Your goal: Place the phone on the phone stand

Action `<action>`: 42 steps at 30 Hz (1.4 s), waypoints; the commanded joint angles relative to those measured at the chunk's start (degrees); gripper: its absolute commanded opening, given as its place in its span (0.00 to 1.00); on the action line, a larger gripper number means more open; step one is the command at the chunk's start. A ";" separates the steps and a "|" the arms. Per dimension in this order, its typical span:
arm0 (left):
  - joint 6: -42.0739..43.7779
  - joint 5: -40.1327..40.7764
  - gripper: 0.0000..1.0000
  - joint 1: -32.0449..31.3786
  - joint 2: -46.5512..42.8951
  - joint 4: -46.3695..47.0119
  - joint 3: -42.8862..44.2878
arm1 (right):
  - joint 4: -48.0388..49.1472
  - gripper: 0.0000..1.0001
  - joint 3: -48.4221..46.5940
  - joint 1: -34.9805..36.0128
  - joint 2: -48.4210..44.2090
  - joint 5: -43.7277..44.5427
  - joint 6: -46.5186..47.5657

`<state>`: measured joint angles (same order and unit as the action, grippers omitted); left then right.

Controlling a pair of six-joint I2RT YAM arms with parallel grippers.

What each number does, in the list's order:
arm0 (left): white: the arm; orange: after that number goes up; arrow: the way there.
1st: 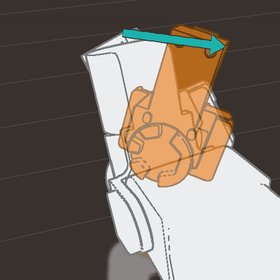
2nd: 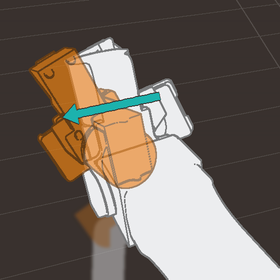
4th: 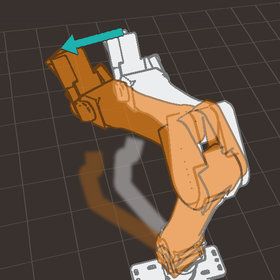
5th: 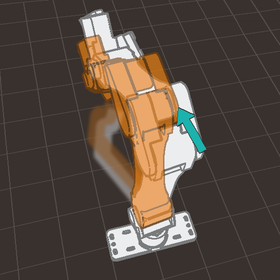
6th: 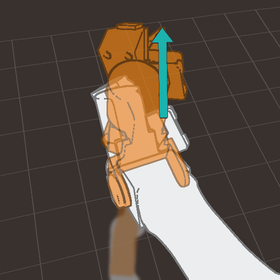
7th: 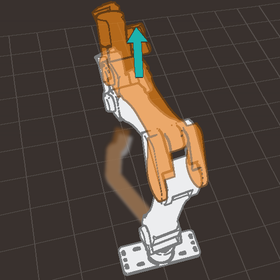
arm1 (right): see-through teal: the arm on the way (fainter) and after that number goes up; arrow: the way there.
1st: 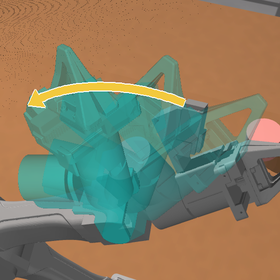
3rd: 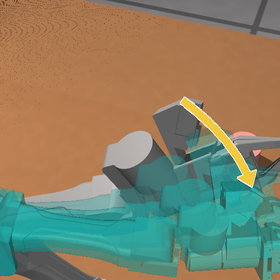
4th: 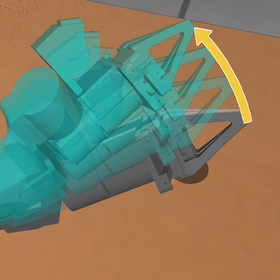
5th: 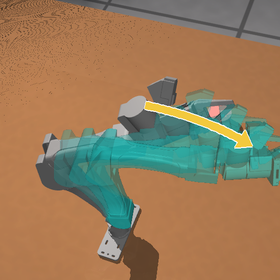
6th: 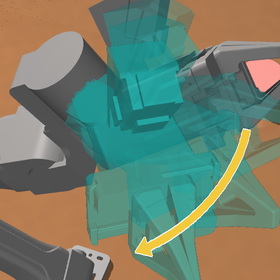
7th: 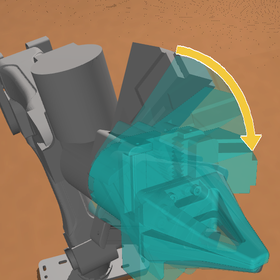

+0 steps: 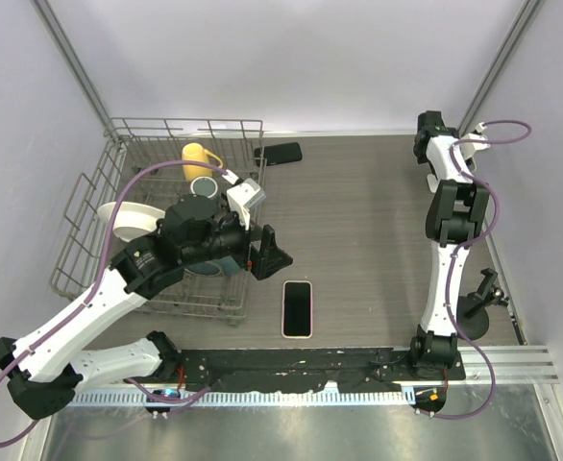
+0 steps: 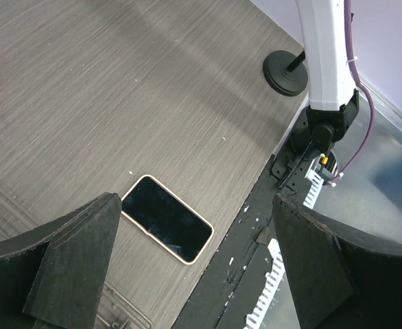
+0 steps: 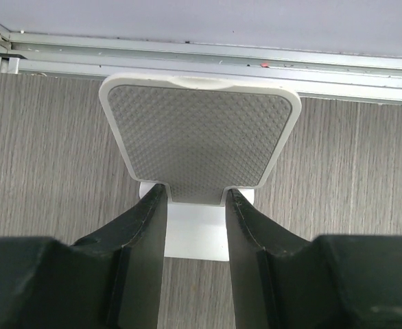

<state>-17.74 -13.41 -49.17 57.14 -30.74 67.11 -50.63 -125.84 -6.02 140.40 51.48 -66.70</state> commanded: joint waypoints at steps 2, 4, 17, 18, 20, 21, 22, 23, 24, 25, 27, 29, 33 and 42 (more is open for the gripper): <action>-0.02 0.14 0.96 -0.23 -0.63 0.77 0.39 | -4.73 0.01 -6.52 0.48 0.58 3.88 -5.46; -0.19 0.14 0.96 -0.23 -0.63 0.77 0.48 | -5.00 0.01 -6.52 0.48 0.49 3.89 -5.64; -2.48 -0.74 0.97 -0.23 -1.42 1.74 0.04 | 0.71 0.88 -2.66 0.66 -4.42 0.20 5.52; -2.65 -0.74 0.97 -0.23 -1.60 1.82 0.04 | 1.49 0.88 0.22 0.66 -5.65 -0.24 6.13; -3.35 -0.74 0.97 -0.23 -2.21 1.82 -0.31 | 4.31 0.88 3.66 0.66 -10.20 -1.47 8.24; -3.44 -0.83 0.97 -0.23 -2.47 1.91 -0.31 | 5.10 0.88 6.89 0.75 -12.06 -1.91 9.03; -3.53 -0.83 0.97 -0.23 -2.91 1.91 -0.40 | 5.89 0.88 8.40 0.92 -13.64 -1.91 9.65; -3.71 -0.74 0.97 -0.31 -3.26 1.91 -0.49 | 6.07 0.88 9.99 1.18 -17.49 -1.39 10.96; -3.80 -0.65 0.97 -0.23 -3.44 1.83 -0.49 | 6.68 0.88 14.35 2.06 -19.70 -0.69 12.02; -3.80 -0.57 0.97 -0.31 -3.62 1.91 -0.58 | 10.51 0.88 17.18 2.50 -21.99 -0.60 14.20; -3.97 -0.39 0.97 -0.32 -3.97 1.74 -0.49 | 13.61 0.88 24.98 3.64 -29.61 0.37 19.39; -3.88 0.05 0.97 -0.23 -4.32 1.83 -0.67 | 20.64 0.89 30.10 6.02 -34.90 1.16 27.35; -3.88 1.89 0.97 -0.23 -4.76 2.87 -1.19 | 38.87 0.89 43.97 14.18 -44.66 -10.69 40.81; -5.64 5.15 0.97 -0.23 -4.76 5.52 -2.42 | 53.01 0.79 32.79 26.58 -23.18 -64.59 38.84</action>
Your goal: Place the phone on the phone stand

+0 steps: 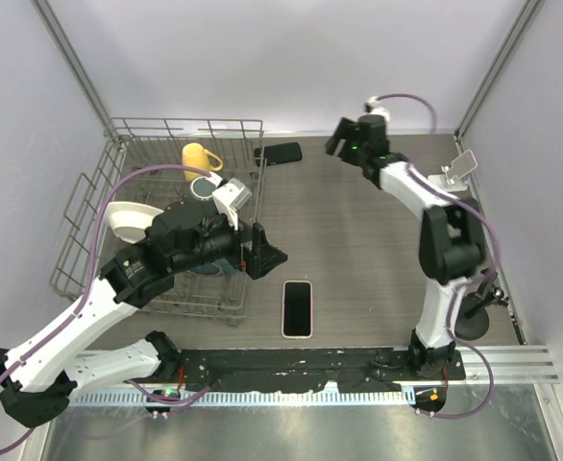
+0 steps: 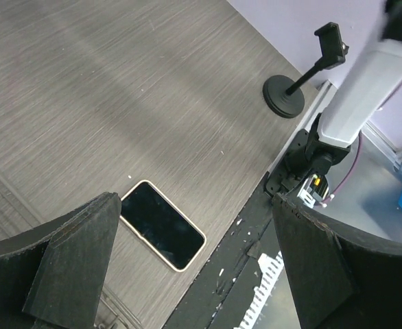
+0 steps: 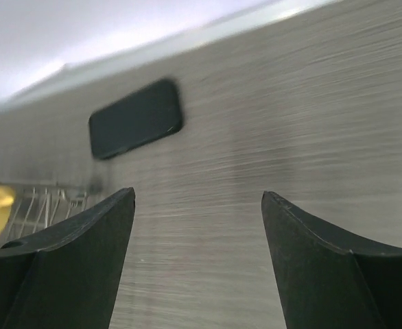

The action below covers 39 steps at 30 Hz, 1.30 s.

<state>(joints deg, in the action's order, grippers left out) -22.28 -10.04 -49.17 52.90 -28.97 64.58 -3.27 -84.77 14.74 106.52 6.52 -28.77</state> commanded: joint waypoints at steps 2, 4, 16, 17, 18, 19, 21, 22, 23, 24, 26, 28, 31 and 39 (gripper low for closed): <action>-1.53 1.96 0.97 -0.32 -0.35 3.57 0.11 | 5.55 0.79 -14.85 8.01 16.40 -15.76 -2.76; -1.88 2.22 0.97 -0.31 -0.35 3.40 -0.32 | 5.03 0.77 -19.09 9.07 19.94 -10.96 -9.67; -2.50 0.90 0.96 -0.31 1.59 5.41 -1.12 | 5.92 0.08 -40.37 9.95 41.92 -2.76 -27.39; -2.41 0.90 0.96 -0.23 1.59 5.68 -1.21 | 4.69 0.06 -43.43 10.13 42.71 -1.09 -26.87; -2.41 0.90 0.96 -0.23 1.76 5.77 -1.38 | 3.63 0.03 -44.85 10.13 43.50 1.54 -25.55; -2.33 0.90 0.96 -0.23 1.85 5.68 -1.47 | 3.62 0.03 -45.91 10.13 44.90 2.43 -25.37; -2.06 0.81 0.96 -0.23 2.29 5.51 -1.38 | 0.56 0.01 -48.81 10.13 46.31 5.67 -24.41; -1.98 0.81 0.97 -0.23 2.38 5.59 -1.38 | -0.76 0.01 -50.39 10.13 47.80 6.39 -23.96; -1.89 0.90 0.96 -0.23 2.47 5.51 -1.30 | -2.17 0.01 -53.71 10.13 48.95 7.09 -23.52; -1.80 0.73 0.96 -0.23 2.64 5.50 -1.30 | -4.01 0.01 -54.96 10.13 49.65 7.36 -23.09; -1.54 0.73 0.96 -0.31 2.55 5.42 -1.21 | -5.60 0.01 -56.72 10.13 50.63 7.54 -22.64; -1.27 0.73 0.96 -0.32 2.55 5.50 -1.29 | -8.06 0.01 -56.38 10.13 50.37 8.50 -22.12; -1.27 0.73 0.96 -0.23 2.64 5.59 -1.47 | -10.09 0.01 -54.36 10.04 48.88 9.03 -21.59; -1.54 0.11 0.96 -0.23 2.38 5.68 -1.65 | -18.34 0.01 -52.43 10.13 45.72 11.05 -19.66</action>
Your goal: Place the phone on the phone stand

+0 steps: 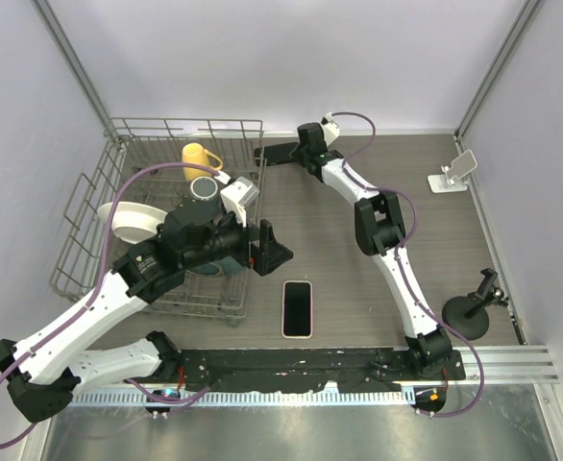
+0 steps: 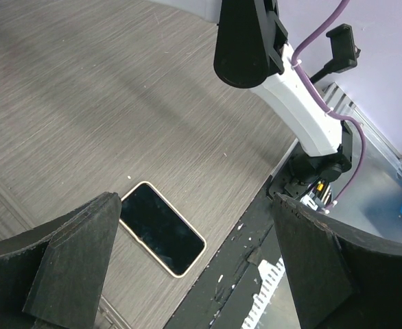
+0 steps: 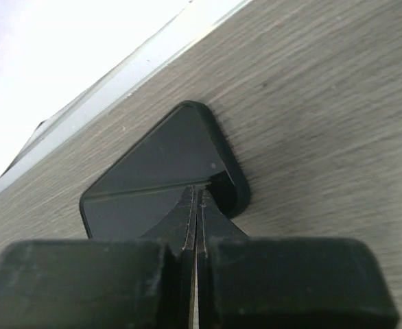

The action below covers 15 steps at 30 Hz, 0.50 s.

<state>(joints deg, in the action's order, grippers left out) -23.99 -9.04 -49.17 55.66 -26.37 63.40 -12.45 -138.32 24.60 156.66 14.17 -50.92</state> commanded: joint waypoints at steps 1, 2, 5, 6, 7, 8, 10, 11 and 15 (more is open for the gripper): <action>0.08 -0.81 0.96 -0.23 -0.38 3.08 -0.47 | -9.17 0.01 1.99 0.27 -5.04 3.58 2.66; 0.08 -0.81 0.96 -0.31 -0.55 3.08 -0.55 | -9.26 0.01 3.66 0.27 -5.57 3.58 2.84; -0.09 -0.81 0.96 -0.23 -0.64 3.17 -0.64 | -9.70 0.01 4.47 0.53 -6.81 3.67 4.68; -0.27 -0.98 0.96 -0.23 -0.55 3.25 -0.56 | -10.66 0.01 4.46 0.62 -6.98 4.02 5.03; -0.27 -0.98 0.96 -0.23 -0.55 3.17 -0.55 | -10.93 0.01 4.55 0.62 -7.42 4.28 5.82; -0.53 -1.07 0.96 -0.23 -0.64 3.34 -0.55 | -11.63 0.01 4.90 0.89 -7.60 4.46 6.18; -0.80 -1.33 0.96 -0.23 -0.55 3.26 -0.47 | -12.33 0.01 5.95 0.89 -8.56 4.98 6.44; -0.71 -1.42 0.96 -0.23 -0.64 3.26 -0.55 | -12.34 0.01 6.48 0.89 -8.91 4.99 6.36; -0.88 -1.33 0.96 -0.31 -0.64 3.17 -0.55 | -12.87 0.01 9.03 0.89 -11.02 4.72 7.23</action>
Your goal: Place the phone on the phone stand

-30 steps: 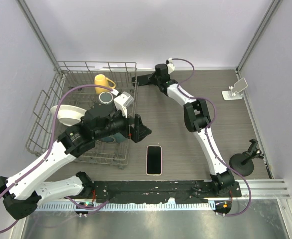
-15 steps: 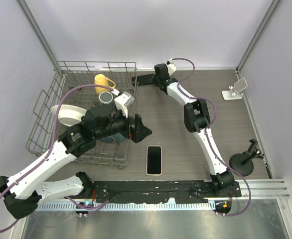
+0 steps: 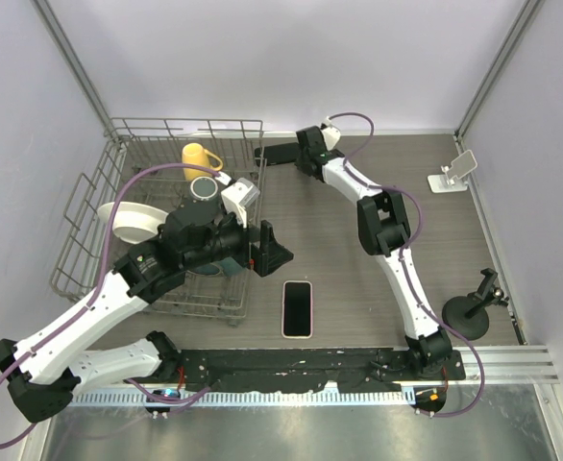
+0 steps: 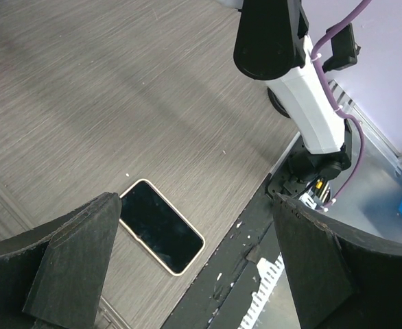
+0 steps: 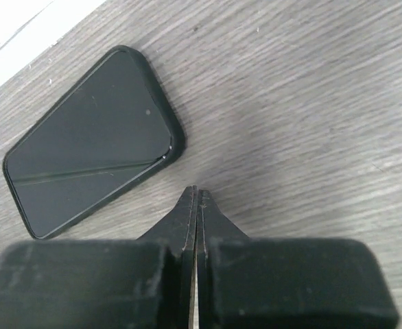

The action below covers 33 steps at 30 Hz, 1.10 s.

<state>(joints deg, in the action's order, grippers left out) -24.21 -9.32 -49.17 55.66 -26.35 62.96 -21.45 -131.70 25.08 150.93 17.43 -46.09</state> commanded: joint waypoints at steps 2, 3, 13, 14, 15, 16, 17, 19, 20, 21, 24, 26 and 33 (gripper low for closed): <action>-0.75 -1.05 0.96 -0.23 -0.73 3.15 -0.20 | -1.68 0.01 5.74 0.49 -8.00 0.33 3.54; -0.75 -1.05 0.96 -0.23 -0.73 3.06 -0.20 | -0.18 0.01 7.32 0.15 -8.98 -0.11 3.89; -0.93 -0.87 0.96 -0.23 -0.38 3.06 -0.12 | 17.58 0.42 14.55 -6.17 -8.39 -15.22 -1.63; -1.02 -0.79 0.96 -0.31 -0.38 2.80 -0.12 | 18.72 0.44 13.58 -6.62 -7.33 -16.71 -2.16; -1.11 -0.61 0.96 -0.23 -0.29 2.88 -0.03 | 18.81 0.44 12.44 -6.80 -6.19 -18.73 -2.86; -1.19 -0.52 0.96 -0.23 -0.29 2.88 -0.03 | 18.55 0.45 10.00 -6.97 -4.00 -18.92 -2.87; -1.19 -0.43 0.96 -0.23 -0.20 2.97 0.06 | 18.03 0.46 8.75 -7.06 -3.11 -18.93 -2.87; -1.19 -0.26 0.96 -0.23 -0.11 2.79 0.15 | 17.41 0.47 5.34 -7.06 -1.18 -18.93 -3.65; -1.11 -0.26 0.96 -0.31 -0.02 2.79 0.15 | 17.41 0.49 4.36 -7.06 -0.38 -19.19 -4.44; -1.19 -0.26 0.96 -0.23 0.32 2.79 0.15 | 17.32 0.49 3.21 -7.06 0.32 -19.80 -5.23; -1.37 -0.43 0.96 -0.23 1.03 2.88 0.41 | 16.71 0.52 -1.53 -7.06 3.40 -21.38 -9.36; -1.46 -0.79 0.96 -0.23 1.29 2.97 0.67 | 16.36 0.52 -4.35 -6.98 5.50 -22.18 -11.04; -1.46 -0.87 0.96 -0.23 0.77 2.88 0.67 | 15.30 0.47 -6.20 -6.36 7.36 -22.00 -11.22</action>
<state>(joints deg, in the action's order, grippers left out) -25.30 -9.63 -49.17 57.23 -26.37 62.85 -5.17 -135.72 18.13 157.42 -3.36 -56.31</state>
